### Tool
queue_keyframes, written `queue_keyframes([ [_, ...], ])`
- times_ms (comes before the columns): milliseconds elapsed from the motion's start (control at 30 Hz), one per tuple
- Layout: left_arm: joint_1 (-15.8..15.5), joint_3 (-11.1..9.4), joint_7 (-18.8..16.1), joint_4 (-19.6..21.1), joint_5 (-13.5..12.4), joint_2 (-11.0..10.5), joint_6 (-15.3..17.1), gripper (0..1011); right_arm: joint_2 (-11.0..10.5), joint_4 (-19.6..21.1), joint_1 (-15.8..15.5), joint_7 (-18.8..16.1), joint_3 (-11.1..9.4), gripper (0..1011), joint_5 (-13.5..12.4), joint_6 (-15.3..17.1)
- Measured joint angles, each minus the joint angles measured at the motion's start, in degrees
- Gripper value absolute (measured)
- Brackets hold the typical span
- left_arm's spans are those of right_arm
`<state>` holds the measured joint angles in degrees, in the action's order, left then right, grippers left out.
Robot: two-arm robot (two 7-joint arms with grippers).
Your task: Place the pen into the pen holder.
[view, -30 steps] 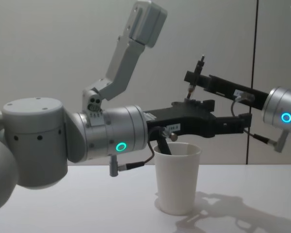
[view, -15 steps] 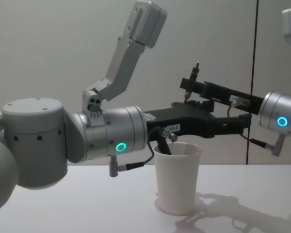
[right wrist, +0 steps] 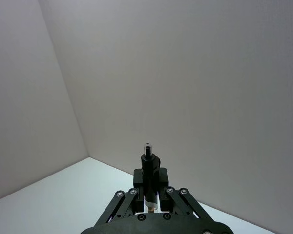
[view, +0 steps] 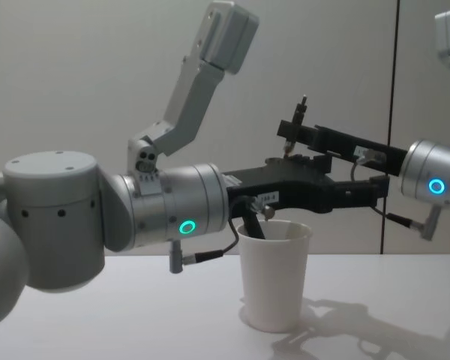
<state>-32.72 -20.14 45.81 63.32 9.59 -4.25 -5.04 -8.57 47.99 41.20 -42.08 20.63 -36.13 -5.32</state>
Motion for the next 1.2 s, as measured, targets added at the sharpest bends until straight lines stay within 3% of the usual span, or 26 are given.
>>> queue_keyframes([
  [1067, 0.0, 0.0, 0.0, 0.0, 0.0, 0.0, 0.0, 1003, -1.9, 6.0, -1.6, 1.4, -1.0, 158, 0.8, 3.3],
  [1200, 0.0, 0.0, 0.0, 0.0, 0.0, 0.0, 0.0, 1003, -2.0, 6.5, -1.7, 1.7, -1.0, 259, 1.0, 4.1],
])
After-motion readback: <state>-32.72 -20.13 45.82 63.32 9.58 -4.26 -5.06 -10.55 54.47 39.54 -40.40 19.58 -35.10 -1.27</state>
